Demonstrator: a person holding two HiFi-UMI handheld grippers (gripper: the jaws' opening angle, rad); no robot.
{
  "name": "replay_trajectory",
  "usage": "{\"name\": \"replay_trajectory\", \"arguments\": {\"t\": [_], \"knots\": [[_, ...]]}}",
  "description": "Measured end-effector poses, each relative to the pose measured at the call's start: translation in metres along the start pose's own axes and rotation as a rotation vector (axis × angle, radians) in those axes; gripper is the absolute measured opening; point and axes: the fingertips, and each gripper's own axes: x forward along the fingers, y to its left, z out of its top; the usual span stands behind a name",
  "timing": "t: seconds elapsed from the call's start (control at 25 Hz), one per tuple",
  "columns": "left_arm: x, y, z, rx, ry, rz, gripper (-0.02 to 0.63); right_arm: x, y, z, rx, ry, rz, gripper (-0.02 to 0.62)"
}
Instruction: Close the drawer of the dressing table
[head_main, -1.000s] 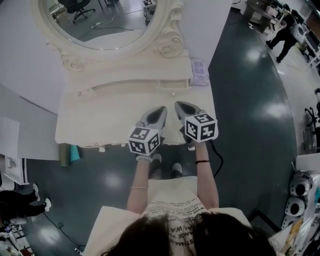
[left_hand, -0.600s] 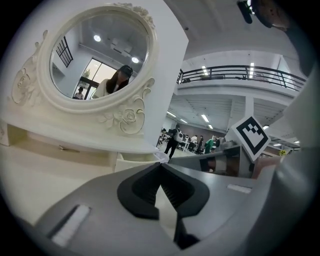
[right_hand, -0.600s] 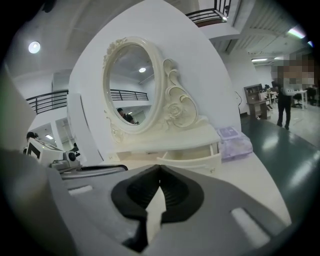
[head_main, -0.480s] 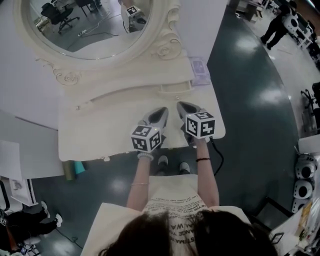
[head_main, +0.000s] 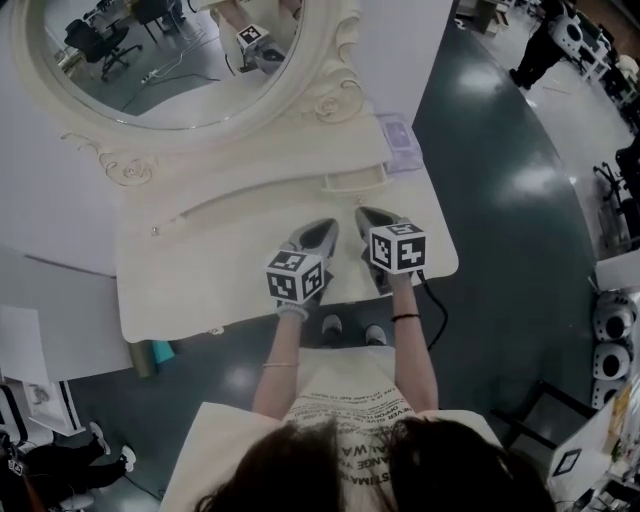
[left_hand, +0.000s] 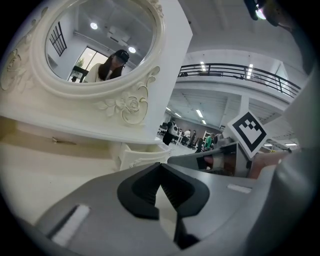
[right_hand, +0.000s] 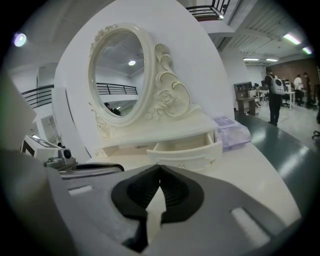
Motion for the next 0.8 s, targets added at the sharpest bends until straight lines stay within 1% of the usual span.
{"name": "replay_trajectory", "arguments": {"t": [0.24, 0.4, 0.44, 0.6, 0.8], "knots": [[0.003, 0.000, -0.005, -0.012, 0.012, -0.022, 0.002, 0.003, -0.005, -0.014, 0.015, 0.015, -0.065, 0.003], [0.007, 0.001, -0.009, -0.026, 0.020, -0.014, 0.002, 0.007, -0.014, -0.012, 0.025, 0.025, -0.082, 0.005], [0.008, 0.001, -0.008, -0.029, 0.020, -0.011, 0.002, 0.008, -0.016, -0.012, 0.027, 0.032, -0.082, 0.021], [0.015, -0.003, -0.003, -0.033, 0.018, -0.007, 0.002, 0.015, -0.026, -0.013, 0.045, 0.060, -0.097, 0.028], [0.021, -0.004, -0.005, -0.037, 0.027, 0.000, 0.002, 0.020, -0.035, -0.017, 0.067, 0.094, -0.125, 0.064]]}}
